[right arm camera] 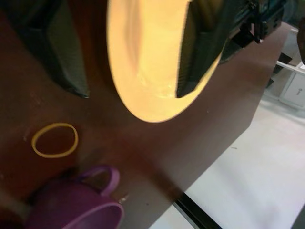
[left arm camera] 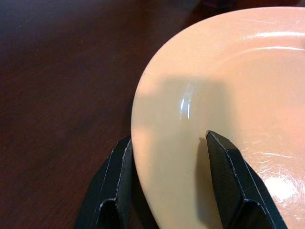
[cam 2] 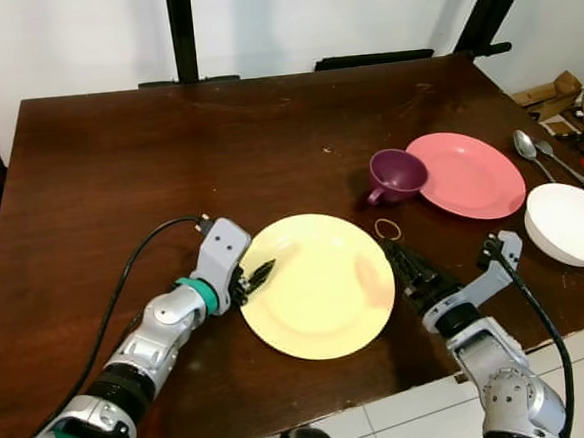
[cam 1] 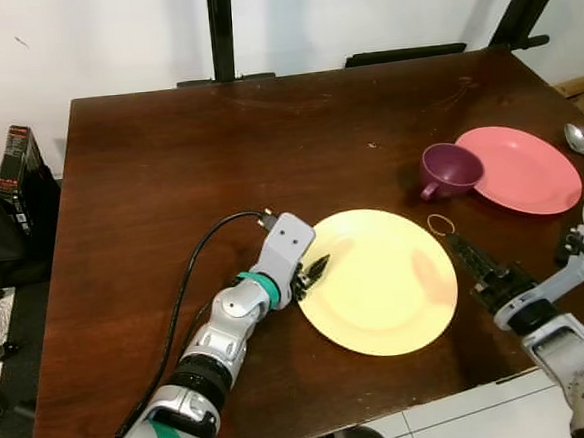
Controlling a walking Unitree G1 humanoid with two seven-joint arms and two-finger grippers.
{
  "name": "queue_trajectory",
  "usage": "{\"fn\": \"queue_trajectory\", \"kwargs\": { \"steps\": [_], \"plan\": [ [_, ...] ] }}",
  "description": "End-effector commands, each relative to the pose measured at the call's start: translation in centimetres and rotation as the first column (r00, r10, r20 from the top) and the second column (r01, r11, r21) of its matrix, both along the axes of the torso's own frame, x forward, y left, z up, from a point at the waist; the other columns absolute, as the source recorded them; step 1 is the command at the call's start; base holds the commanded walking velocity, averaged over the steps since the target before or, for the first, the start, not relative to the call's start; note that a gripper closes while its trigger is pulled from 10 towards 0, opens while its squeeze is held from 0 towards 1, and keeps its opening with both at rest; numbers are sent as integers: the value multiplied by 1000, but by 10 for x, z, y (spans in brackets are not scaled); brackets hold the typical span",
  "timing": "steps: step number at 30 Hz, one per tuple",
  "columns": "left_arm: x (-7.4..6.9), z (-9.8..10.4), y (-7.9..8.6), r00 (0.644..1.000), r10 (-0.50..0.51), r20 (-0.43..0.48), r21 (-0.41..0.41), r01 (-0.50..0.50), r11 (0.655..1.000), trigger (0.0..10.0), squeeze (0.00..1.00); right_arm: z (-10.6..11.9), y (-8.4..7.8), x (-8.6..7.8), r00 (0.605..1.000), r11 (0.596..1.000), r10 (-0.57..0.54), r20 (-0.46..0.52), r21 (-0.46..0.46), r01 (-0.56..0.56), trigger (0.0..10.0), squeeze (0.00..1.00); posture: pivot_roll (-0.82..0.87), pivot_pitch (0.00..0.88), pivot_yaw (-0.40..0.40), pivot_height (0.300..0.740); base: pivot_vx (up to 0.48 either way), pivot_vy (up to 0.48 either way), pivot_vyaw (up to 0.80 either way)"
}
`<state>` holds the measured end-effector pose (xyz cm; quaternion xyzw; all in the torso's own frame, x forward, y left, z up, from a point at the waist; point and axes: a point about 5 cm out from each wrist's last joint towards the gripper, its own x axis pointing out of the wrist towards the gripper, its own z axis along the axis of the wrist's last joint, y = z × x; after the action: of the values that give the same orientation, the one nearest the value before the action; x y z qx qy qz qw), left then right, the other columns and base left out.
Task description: Setting the table
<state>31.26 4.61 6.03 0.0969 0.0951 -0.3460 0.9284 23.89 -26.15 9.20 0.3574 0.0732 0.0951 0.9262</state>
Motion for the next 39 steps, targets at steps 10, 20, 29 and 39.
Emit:
{"fn": "queue_trajectory", "kwargs": {
  "steps": [10,20,29,39],
  "plan": [
    [-22,-43,14,984,28,-174,105,-9,994,10000,0,-34,21,-19,989,995,82,-123,65,-75,10000,0,-86,29,-29,740,0,0,0],
    [-21,-44,14,985,29,-173,104,-11,995,10000,0,-39,48,-20,977,974,181,-116,160,-161,9451,0,-84,23,-29,740,0,0,0],
    [-22,-45,13,984,28,-174,102,-10,995,10000,0,-29,56,-8,982,962,184,-33,212,-173,0,0,-80,16,-31,740,0,0,0],
    [-20,-42,14,986,29,-163,84,-15,996,10000,0,-19,53,0,992,968,120,44,217,-126,0,0,-78,4,-24,740,0,0,0]
  ]
}}
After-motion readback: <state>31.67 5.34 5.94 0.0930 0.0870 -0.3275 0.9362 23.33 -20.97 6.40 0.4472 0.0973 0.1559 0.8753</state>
